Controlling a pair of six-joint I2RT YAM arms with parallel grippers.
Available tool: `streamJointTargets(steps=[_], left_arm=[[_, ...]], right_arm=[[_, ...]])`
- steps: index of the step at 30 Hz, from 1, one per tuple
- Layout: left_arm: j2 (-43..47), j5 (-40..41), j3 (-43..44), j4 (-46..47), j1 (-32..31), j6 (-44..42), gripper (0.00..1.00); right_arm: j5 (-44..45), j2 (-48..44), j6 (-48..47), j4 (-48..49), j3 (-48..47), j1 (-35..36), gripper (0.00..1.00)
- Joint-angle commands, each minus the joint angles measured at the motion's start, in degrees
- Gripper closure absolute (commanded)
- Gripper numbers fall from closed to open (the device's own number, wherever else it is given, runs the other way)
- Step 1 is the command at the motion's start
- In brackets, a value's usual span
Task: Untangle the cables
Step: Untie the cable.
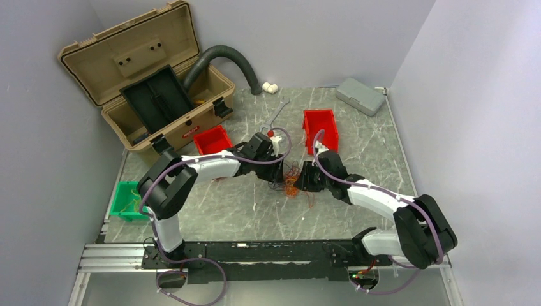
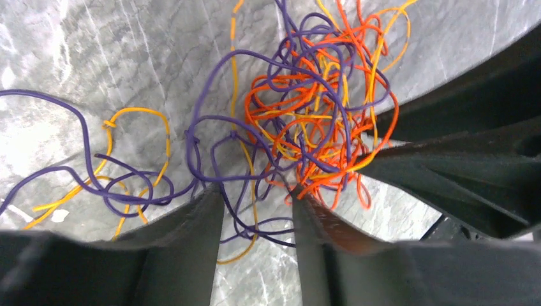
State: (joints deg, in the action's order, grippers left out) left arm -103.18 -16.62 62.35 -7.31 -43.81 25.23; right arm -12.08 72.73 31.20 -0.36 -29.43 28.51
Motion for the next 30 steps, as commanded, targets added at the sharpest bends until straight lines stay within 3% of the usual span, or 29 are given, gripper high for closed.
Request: streamJointTargets(steps=[1, 4, 11, 12, 13, 14, 16, 30], left_arm=[[-2.13, -1.10, 2.33, 3.40, -0.11, 1.85, 0.64], [-2.42, -0.66, 1.98, 3.62, 0.32, 2.06, 0.99], [1.53, 3.92, -0.55, 1.54, 1.94, 0.72, 1.00], [2.10, 5.28, -0.76, 0.96, 2.02, 0.34, 1.00], [2.56, 6.09, -0.92, 0.55, 2.06, 0.02, 1.00], [2.93, 6.35, -1.14, 0.51, 2.06, -0.15, 1.00], [3.30, 5.45, -1.75, 1.15, 2.05, 0.02, 1.00], [3.88, 3.84, -1.01, 0.77, 2.04, -0.31, 1.00]], right_arm=[[-0.28, -2.32, 1.85, 4.99, 2.18, 0.16, 0.78], [5.18, -5.67, 1.83, 1.33, 2.13, 0.06, 0.98], [21.24, -18.28, 1.74, -10.71, 1.27, -0.25, 0.99], [22.12, -20.07, 1.53, -11.25, 1.59, -0.34, 0.85], [21.92, -21.56, 0.97, -11.54, 1.96, -0.43, 0.58], [20.79, -22.50, 0.20, -11.70, 2.24, -0.40, 0.44], [17.75, -22.55, -0.91, -12.42, 2.18, -0.45, 0.32], [15.29, -8.33, -0.73, -11.20, 1.40, 6.37, 0.11]])
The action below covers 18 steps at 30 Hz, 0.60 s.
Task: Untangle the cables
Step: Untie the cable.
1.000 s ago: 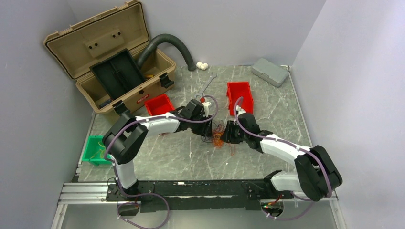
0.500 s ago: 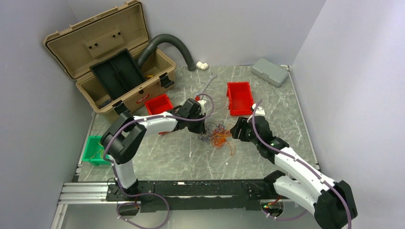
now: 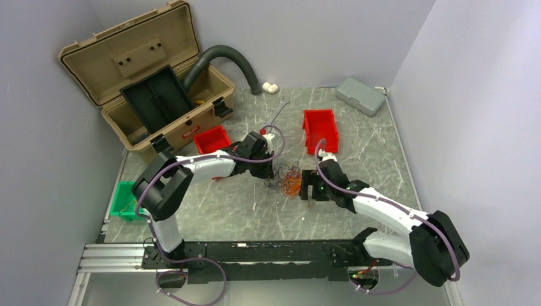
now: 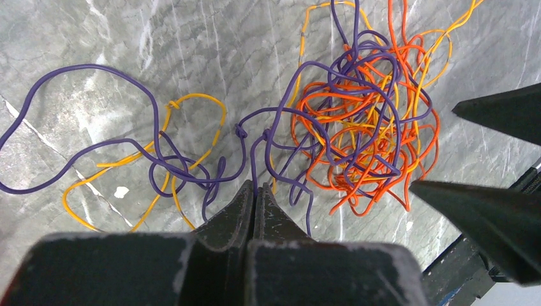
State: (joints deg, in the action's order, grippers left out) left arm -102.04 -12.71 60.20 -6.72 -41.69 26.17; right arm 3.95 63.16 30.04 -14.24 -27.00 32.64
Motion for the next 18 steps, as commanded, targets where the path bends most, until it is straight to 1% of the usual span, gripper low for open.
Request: streamJointTargets(steps=[1, 6, 10, 12, 13, 14, 18], left_arm=[[2.80, -0.09, 1.32, -0.12, -0.06, -1.34, 1.00], [3.37, 1.03, 2.48, -2.44, -0.08, -2.69, 1.00], [4.05, 1.48, 3.31, -4.26, -0.11, -3.90, 1.00], [4.61, 1.67, 3.35, -4.62, -0.03, -4.05, 1.00], [4.91, 1.75, 3.22, -4.65, 0.01, -4.11, 1.00], [5.25, 1.74, 3.05, -4.62, -0.01, -4.16, 1.00], [6.74, 2.34, 2.64, -5.28, 0.28, -4.58, 1.00]], right_arm=[[-1.59, 1.81, 0.65, 4.14, -0.69, 2.84, 0.11], [-2.68, 5.73, 1.48, 11.23, 0.34, 5.11, 0.13], [1.13, 10.62, 1.22, 10.60, -2.24, 6.30, 0.20], [4.36, 12.62, 1.26, 8.83, -3.58, 6.80, 0.27], [5.45, 13.17, 1.13, 8.15, -4.09, 7.02, 0.37], [6.25, 13.49, 1.10, 7.73, -4.24, 7.20, 0.44], [6.98, 10.83, 1.67, 7.08, -3.58, 7.64, 0.87]])
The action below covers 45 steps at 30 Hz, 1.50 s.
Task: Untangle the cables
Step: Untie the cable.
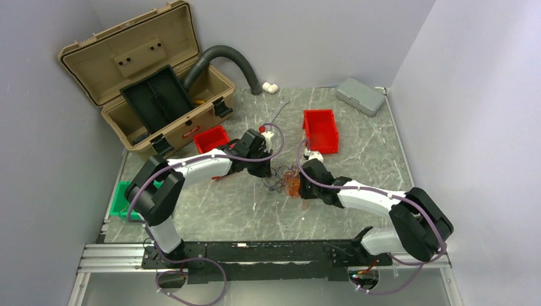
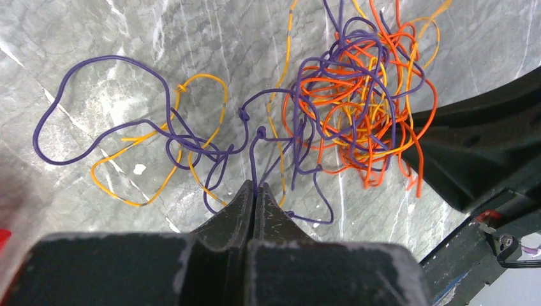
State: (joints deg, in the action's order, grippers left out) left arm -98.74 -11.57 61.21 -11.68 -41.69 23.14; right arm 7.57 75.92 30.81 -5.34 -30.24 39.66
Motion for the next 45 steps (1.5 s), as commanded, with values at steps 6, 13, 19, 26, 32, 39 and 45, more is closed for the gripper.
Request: streamJointTargets(steps=[6, 13, 19, 26, 32, 39, 45], left_arm=[[5.08, 1.93, 0.98, -1.38, 1.17, -2.11, 1.00], [6.15, 0.82, -0.82, 0.37, 1.31, -1.62, 1.00], [5.52, -1.36, -1.30, 1.24, 1.33, -0.75, 1.00], [6.12, -3.16, -2.64, 2.16, 1.32, -0.37, 1.00], [6.84, -3.87, -3.81, 3.07, 1.08, 0.07, 1.00], [3.77, -4.97, -6.54, 8.64, -2.78, 4.12, 1.00], [1.38, -3.66, -8.32, 13.03, -4.71, 7.29, 1.00]], right_arm=[[3.89, -15.97, 2.08, -6.30, 0.72, 0.83, 1.00], [-3.24, -25.69, 0.00, -14.86, -9.10, 0.49, 1.00], [-6.04, -29.05, -0.71, -19.34, -18.53, 0.55, 1.00], [-3.54, -28.76, -2.88, -25.35, -31.37, 0.42, 1.00], [-1.42, -25.53, -7.19, -28.49, -43.80, 0.42, 1.00], [0.61, -21.65, -10.95, -29.92, -56.70, 0.44, 1.00], [2.14, -19.94, -12.02, -30.93, -60.85, 0.48, 1.00]])
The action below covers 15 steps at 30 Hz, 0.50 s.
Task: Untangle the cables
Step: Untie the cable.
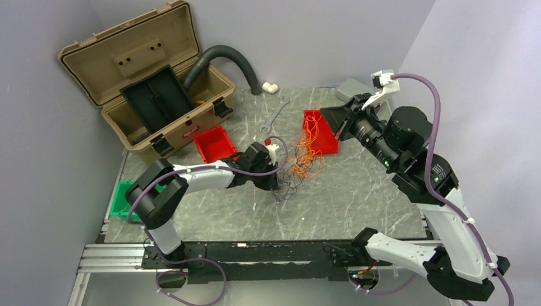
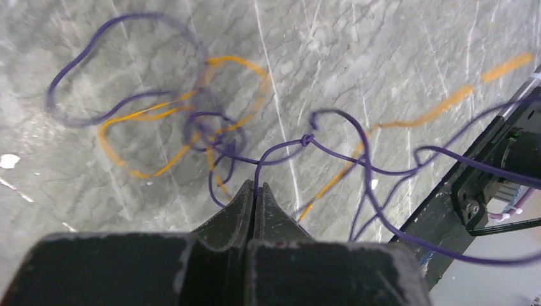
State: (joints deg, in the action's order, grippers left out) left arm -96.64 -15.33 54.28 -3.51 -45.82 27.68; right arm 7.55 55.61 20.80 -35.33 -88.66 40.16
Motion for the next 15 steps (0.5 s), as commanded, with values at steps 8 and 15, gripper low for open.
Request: streamJointTargets(steps=[8, 15], left_arm=[[9.72, 2.35, -1.89, -1.65, -0.57, -2.01, 0.84], [18.84, 0.22, -3.84, -3.78, -0.45, -2.98, 0.24]], right_arm=[[3.79, -3.28, 0.33, -0.35, 7.77, -0.08, 1.00], [1.27, -7.28, 4.13, 1.04, 20.54, -0.07, 1.00]])
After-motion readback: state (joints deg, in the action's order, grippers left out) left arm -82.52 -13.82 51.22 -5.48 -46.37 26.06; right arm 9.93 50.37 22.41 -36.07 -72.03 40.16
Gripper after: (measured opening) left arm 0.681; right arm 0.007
